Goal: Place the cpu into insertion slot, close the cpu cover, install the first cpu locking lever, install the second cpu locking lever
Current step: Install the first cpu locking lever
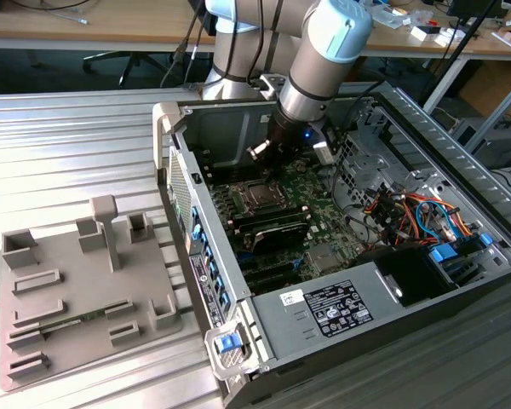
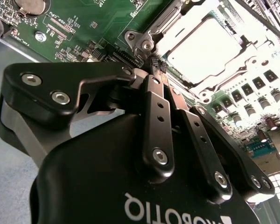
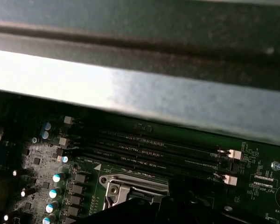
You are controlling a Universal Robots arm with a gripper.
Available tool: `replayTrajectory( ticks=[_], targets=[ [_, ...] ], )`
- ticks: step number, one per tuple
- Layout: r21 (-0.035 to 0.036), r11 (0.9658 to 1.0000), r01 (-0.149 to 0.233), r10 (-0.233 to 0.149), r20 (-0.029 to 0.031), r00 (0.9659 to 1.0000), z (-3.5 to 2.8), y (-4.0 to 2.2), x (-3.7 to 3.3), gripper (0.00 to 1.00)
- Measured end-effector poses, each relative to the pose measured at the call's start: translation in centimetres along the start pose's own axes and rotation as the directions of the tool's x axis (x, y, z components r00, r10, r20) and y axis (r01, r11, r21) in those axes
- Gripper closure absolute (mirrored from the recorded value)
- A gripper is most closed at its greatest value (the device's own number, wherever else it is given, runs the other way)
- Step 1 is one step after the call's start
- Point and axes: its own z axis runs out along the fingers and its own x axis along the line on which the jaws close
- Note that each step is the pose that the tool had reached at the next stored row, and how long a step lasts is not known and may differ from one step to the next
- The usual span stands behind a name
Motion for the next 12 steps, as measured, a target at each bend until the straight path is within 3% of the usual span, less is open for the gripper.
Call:
replayTrajectory(
  ticks=[8,9,10,12],
  targets=[
    [0.0036,1.0000,0.000,0.000,-0.0008,1.0000,0.11,-0.12,-0.41,0.89],
    [0.0035,1.0000,0.000,0.000,0.0005,1.0000,-0.20,-0.07,-0.54,0.89],
    [0.0056,1.0000,0.002,-0.002,0.0161,0.9999,-1.31,0.31,1.02,0.89],
    [0.0038,1.0000,0.003,-0.003,0.0246,0.9997,-1.29,0.53,2.20,0.89]
  ],
)
